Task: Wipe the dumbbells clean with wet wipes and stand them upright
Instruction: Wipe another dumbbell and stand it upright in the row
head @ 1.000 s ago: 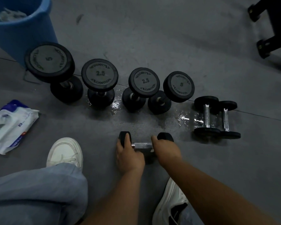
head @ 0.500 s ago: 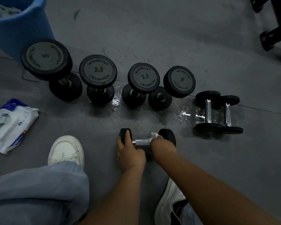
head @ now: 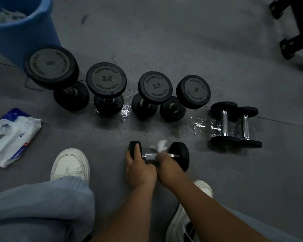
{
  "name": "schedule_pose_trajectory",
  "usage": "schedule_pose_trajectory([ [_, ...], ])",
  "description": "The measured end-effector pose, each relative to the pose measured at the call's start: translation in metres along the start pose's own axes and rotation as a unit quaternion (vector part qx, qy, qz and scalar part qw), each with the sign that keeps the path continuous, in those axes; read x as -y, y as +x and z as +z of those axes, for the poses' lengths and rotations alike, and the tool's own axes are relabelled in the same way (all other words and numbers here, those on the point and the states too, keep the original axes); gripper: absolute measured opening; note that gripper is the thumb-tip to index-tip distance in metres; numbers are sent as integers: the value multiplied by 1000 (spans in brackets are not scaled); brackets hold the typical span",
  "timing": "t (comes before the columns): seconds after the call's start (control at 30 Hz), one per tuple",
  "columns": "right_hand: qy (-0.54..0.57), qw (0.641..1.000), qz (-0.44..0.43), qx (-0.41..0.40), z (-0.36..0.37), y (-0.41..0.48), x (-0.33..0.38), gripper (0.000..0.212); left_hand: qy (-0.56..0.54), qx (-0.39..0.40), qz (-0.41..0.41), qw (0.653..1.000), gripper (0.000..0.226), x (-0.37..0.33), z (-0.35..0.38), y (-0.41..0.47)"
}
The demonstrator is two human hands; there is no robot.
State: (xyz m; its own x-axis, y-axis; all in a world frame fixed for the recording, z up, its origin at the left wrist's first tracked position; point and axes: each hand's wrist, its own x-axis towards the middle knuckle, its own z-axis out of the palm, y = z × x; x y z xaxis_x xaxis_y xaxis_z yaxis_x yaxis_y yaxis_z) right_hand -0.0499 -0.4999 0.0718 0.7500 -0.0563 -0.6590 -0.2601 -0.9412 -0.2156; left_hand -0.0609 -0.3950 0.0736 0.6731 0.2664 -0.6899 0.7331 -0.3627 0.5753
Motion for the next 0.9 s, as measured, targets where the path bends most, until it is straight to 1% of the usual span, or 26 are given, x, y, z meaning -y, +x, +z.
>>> schedule_pose_trajectory([
  [0.03,33,998,-57,1,2,-5,6,34,-5,2,1,1000,81,1,-1,0],
  [0.07,69,994,-86,-22,3,-5,9,35,-12,3,2,1000,80,1,-2,1],
  [0.1,84,991,-82,-63,2,-4,8,33,-20,4,4,1000,80,0,-3,1],
  [0.13,104,989,-43,-91,-2,-3,8,29,-28,8,6,1000,81,-1,-3,1],
  [0.17,99,990,-3,-104,-1,-3,2,25,-34,14,9,999,82,-2,-5,2],
  [0.2,87,993,26,-78,0,-2,-1,21,-37,20,13,999,82,-3,-7,2],
  [0.23,66,997,23,-22,5,-2,-3,19,-39,27,18,999,81,-4,-9,2],
  [0.27,72,997,27,16,9,-3,-2,18,-38,32,23,998,79,-5,-12,2],
  [0.3,85,995,43,20,11,-1,0,17,-35,37,28,998,78,-7,-15,2],
  [0.33,123,990,67,-18,9,-1,0,13,-30,41,30,998,77,-9,-18,3],
  [0.37,173,978,87,-80,8,-3,-4,7,-23,43,31,998,77,-10,-19,4],
  [0.4,204,965,102,-131,8,-5,-8,14,-16,44,33,998,78,-11,-19,5],
  [0.43,196,967,97,-130,6,-8,-10,22,-9,43,36,998,79,-12,-19,6],
  [0.47,163,979,90,-86,8,-10,-10,23,-4,43,39,998,79,-13,-18,6],
  [0.5,120,989,78,-41,10,-14,-11,21,-1,42,42,998,78,-14,-17,6],
  [0.53,120,988,90,-34,12,-13,-10,17,1,42,45,998,78,-14,-17,6],
  [0.57,153,981,104,-58,12,-14,-11,14,3,41,46,998,78,-14,-17,6],
  [0.6,230,959,131,-96,11,-13,-11,14,8,40,46,998,79,-13,-16,7],
  [0.67,406,883,181,-154,9,-8,-10,23,13,40,49,998,81,-10,-15,10],
  [0.7,459,851,189,-172,9,-7,-7,25,11,40,51,998,82,-8,-14,12],
  [0.73,464,845,188,-186,9,-9,0,27,9,40,54,998,82,-7,-13,12],
  [0.77,414,871,179,-195,9,-11,6,32,9,39,55,998,82,-6,-13,12],
  [0.8,339,904,160,-205,12,-14,10,43,10,39,55,998,81,-7,-13,12],
  [0.87,204,953,136,-178,16,-21,15,65,5,38,55,998,82,-7,-14,11],
  [0.9,154,967,136,-152,18,-23,17,71,2,38,55,998,82,-6,-14,11],
])
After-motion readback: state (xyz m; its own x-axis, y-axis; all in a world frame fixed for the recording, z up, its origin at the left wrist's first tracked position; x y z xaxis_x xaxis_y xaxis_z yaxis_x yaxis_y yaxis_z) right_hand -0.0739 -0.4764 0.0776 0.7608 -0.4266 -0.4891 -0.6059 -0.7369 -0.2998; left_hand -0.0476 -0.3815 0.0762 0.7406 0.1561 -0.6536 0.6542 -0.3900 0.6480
